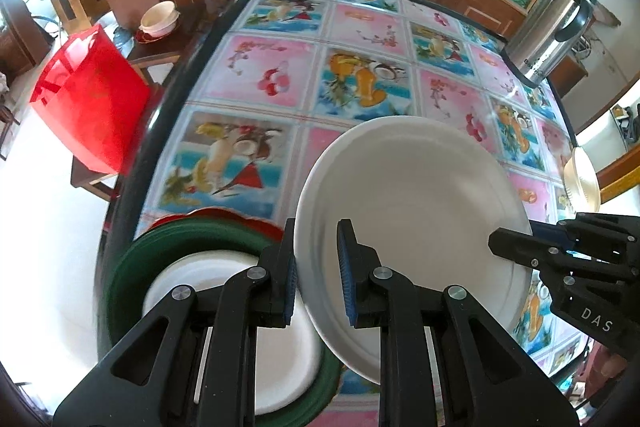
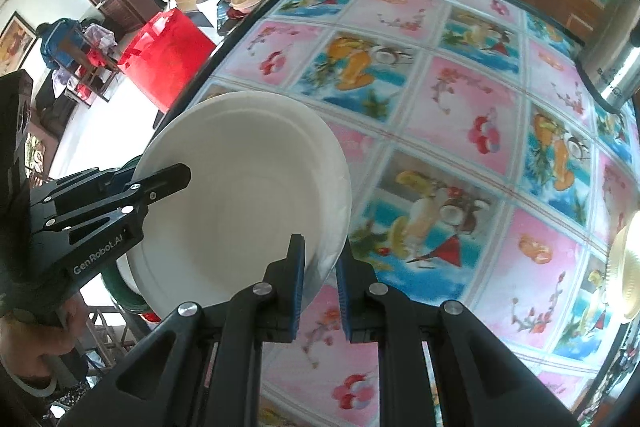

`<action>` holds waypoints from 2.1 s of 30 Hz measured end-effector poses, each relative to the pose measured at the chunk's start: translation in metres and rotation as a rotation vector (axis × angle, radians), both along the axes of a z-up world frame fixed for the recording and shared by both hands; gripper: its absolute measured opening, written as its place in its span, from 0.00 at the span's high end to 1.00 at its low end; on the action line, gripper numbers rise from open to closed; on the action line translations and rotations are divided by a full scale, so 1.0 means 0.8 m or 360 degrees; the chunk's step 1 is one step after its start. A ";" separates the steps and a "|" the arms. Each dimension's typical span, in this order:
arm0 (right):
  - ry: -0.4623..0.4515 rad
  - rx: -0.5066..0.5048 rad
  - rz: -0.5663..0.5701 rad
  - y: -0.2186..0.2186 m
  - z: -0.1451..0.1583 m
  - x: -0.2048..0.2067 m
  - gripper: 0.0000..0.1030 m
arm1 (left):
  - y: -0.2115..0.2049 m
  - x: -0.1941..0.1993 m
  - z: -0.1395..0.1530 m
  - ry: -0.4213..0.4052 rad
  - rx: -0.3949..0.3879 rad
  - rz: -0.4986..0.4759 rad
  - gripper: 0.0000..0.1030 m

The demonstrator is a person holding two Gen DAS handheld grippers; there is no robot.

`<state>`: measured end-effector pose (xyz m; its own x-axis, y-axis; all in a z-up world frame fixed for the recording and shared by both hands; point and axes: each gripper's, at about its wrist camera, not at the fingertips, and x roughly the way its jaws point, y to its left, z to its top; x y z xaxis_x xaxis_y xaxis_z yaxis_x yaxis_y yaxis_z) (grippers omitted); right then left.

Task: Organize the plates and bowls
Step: 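Carry the white plate with the left gripper toward the green bowl stack, then lower the white plate onto the green bowl stack and open the left gripper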

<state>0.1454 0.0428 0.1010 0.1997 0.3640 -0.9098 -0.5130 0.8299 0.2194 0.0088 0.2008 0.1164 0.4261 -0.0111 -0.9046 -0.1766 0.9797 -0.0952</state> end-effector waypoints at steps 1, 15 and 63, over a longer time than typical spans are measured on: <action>0.0001 0.0002 0.0009 0.005 0.001 -0.003 0.85 | 0.006 -0.005 0.001 -0.0003 -0.0002 0.0003 0.83; 0.0012 -0.0035 0.0160 0.084 -0.001 -0.042 0.84 | 0.077 -0.060 0.003 -0.0003 0.0010 0.0069 0.83; 0.0039 -0.0076 0.0376 0.140 -0.017 -0.081 0.56 | 0.095 -0.112 0.005 -0.0075 0.0231 0.0121 0.44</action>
